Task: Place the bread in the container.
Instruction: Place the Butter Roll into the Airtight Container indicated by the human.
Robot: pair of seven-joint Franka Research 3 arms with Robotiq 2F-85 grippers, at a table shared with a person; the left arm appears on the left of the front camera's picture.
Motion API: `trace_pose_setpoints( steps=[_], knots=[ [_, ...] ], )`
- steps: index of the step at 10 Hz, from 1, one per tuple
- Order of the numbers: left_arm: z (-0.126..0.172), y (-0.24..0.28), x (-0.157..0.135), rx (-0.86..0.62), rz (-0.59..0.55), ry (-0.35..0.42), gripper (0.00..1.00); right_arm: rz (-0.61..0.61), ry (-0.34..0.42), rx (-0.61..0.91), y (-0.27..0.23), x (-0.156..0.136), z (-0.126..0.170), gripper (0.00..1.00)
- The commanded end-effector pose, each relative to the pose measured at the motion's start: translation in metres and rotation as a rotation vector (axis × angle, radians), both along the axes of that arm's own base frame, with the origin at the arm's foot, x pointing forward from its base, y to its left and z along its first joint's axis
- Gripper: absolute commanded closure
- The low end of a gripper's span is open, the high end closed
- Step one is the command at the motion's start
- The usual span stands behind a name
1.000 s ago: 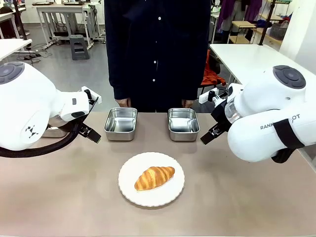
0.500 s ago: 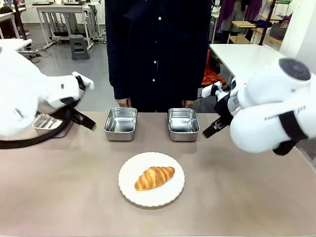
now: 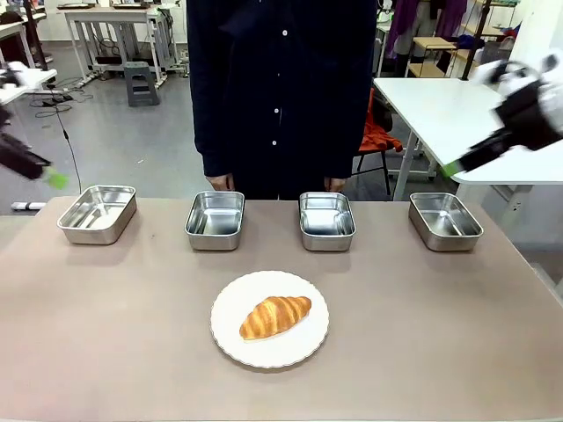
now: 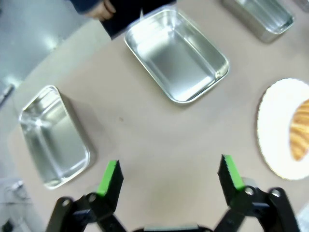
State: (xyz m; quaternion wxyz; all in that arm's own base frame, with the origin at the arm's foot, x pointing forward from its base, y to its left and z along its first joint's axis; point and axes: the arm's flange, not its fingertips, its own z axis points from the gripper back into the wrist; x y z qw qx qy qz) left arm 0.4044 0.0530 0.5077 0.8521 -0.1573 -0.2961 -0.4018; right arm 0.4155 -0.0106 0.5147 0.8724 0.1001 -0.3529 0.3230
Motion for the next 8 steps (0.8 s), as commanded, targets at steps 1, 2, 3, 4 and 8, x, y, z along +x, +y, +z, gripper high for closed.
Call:
trace_pose_setpoints(
  steps=[1,2,3,4,8],
  knots=[
    [-0.005,0.054,0.013,-0.036,-0.144,-0.017,0.00,0.144,-0.023,0.054,-0.050,0.003,-0.005,0.00],
    [-0.004,0.062,0.005,0.006,-0.151,-0.047,0.00,0.156,-0.071,0.090,-0.066,-0.003,-0.006,0.00],
    [0.000,0.060,-0.002,0.025,-0.096,-0.132,0.00,0.194,-0.132,0.113,-0.068,-0.006,-0.013,0.00],
    [-0.003,0.064,-0.007,-0.013,-0.122,-0.039,0.00,0.095,-0.046,0.048,-0.065,-0.011,0.001,0.00],
    [-0.004,0.066,-0.007,-0.002,-0.107,-0.036,0.00,0.114,-0.060,0.048,-0.068,-0.013,-0.003,0.00]
  ],
)
